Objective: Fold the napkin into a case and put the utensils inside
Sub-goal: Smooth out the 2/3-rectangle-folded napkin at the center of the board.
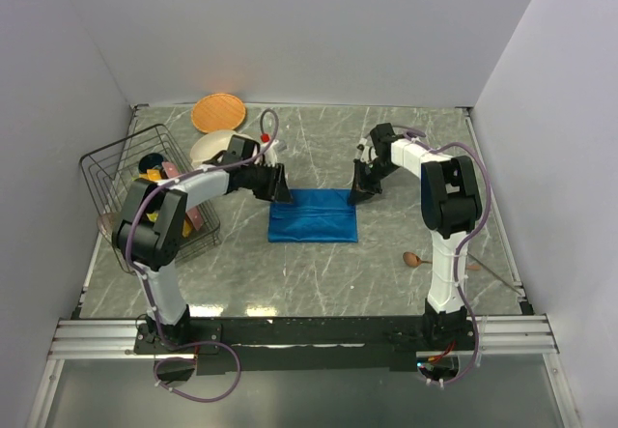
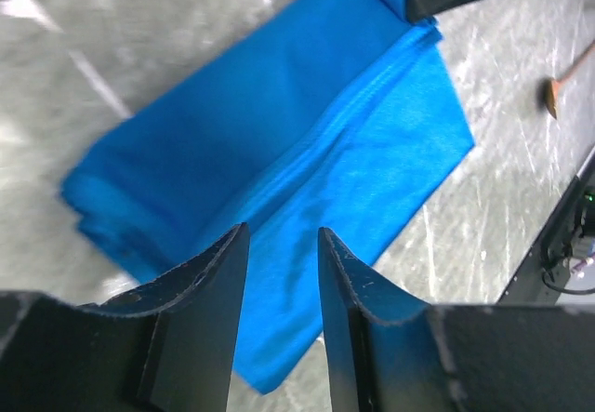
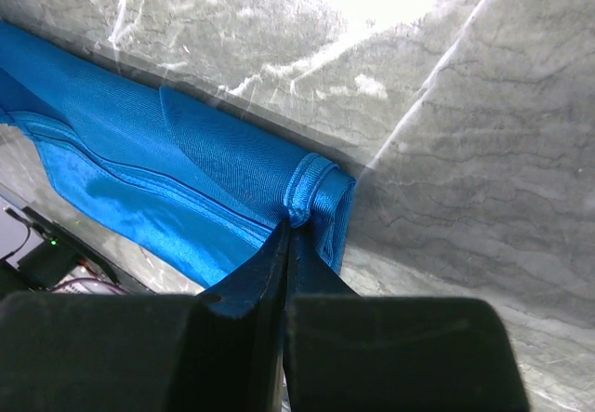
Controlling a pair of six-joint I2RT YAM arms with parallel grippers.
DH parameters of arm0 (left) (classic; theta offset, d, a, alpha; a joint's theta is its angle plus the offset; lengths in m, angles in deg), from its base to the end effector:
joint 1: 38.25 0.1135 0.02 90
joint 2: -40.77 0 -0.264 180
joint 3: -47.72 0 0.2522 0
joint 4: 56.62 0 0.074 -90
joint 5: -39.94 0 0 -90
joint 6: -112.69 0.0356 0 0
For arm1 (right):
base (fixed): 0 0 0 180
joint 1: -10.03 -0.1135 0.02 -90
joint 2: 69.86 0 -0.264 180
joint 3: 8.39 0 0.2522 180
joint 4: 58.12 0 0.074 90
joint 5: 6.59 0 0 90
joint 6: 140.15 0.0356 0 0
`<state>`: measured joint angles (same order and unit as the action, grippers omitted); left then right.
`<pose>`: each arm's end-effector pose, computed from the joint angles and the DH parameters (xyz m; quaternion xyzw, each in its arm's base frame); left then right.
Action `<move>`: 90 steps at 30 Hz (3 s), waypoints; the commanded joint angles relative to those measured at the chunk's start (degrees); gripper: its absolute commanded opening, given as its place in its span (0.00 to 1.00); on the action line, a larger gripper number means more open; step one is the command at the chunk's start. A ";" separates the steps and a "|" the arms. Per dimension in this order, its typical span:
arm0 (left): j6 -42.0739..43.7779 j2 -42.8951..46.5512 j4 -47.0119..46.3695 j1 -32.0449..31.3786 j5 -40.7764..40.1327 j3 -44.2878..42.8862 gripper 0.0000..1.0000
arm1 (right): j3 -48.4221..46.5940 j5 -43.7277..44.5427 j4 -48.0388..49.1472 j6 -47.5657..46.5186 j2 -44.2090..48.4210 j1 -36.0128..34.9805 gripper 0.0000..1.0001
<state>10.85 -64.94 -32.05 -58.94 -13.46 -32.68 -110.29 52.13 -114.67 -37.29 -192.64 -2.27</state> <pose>0.3532 -0.1561 0.1814 0.1762 0.8809 -0.3743 0.2300 0.4077 0.1078 0.1437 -0.0248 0.9573 0.2845 0.0445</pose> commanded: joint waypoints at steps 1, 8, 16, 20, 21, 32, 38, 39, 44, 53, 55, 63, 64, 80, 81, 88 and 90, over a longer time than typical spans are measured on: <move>-2.31 0.95 -1.84 -1.63 1.11 0.62 0.40 | -0.54 -0.87 -2.74 1.28 3.34 -0.54 0.00; -5.73 1.65 -7.37 -1.55 3.82 1.42 0.42 | 4.29 1.92 1.30 3.13 0.37 -0.63 0.00; -17.42 -7.22 -19.85 -3.21 10.33 -7.37 0.52 | 5.34 6.41 2.62 3.48 -1.50 -0.27 0.00; -28.29 -12.67 -29.76 -5.68 11.30 -10.70 0.52 | 6.40 7.64 3.14 3.92 -1.15 -0.27 0.00; -30.51 -14.77 -32.23 -6.38 11.30 -10.89 0.52 | 6.49 7.73 3.32 4.01 -1.14 -0.27 0.00; -53.46 -26.56 -58.26 -7.00 14.99 -7.39 0.49 | 6.23 9.31 1.92 5.15 -2.55 -0.27 0.00; -52.15 -26.48 -59.41 -2.87 17.27 -2.45 0.50 | 5.79 10.72 0.78 4.98 -3.08 -0.62 0.00; -51.80 -26.04 -59.32 -2.00 18.50 -2.19 0.50 | 5.61 11.24 0.60 5.07 -3.08 -0.71 0.00; -49.60 -24.63 -57.48 0.12 20.79 -0.96 0.52 | 5.61 11.78 0.33 5.33 -3.25 -1.06 0.00; -43.40 -18.15 -54.60 3.20 21.85 -0.33 0.44 | 6.22 10.73 0.68 4.72 -2.38 -1.24 0.00; -38.72 -16.38 -45.58 1.62 20.01 -2.96 0.32 | 6.75 9.32 1.38 4.36 -0.81 -1.41 0.00; -32.28 -18.91 -30.85 -7.17 8.23 -12.55 0.01 | 7.81 7.21 2.18 5.07 1.93 -1.77 0.00; -33.07 -19.70 -30.41 -7.78 7.96 -14.47 0.01 | 8.15 7.21 2.18 5.07 2.02 -1.85 0.00; -23.86 -29.81 -20.66 -12.45 2.43 -19.59 0.01 | 8.60 5.63 2.18 4.10 2.90 -1.68 0.00; -23.15 -29.82 -19.87 -12.45 1.47 -18.98 0.01 | 8.60 4.84 2.44 3.67 3.33 -1.59 0.00; -22.88 -29.64 -19.60 -12.71 1.10 -17.74 0.01 | 5.01 -0.52 -0.72 -1.26 8.34 0.69 0.20; -23.06 -29.82 -19.68 -12.71 1.19 -17.66 0.01 | 4.03 -3.32 -0.72 -1.87 10.53 2.27 0.20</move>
<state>-15.40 -93.11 -57.32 -71.07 -7.89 -51.52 -103.69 51.56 -112.09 -35.30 -188.03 -2.53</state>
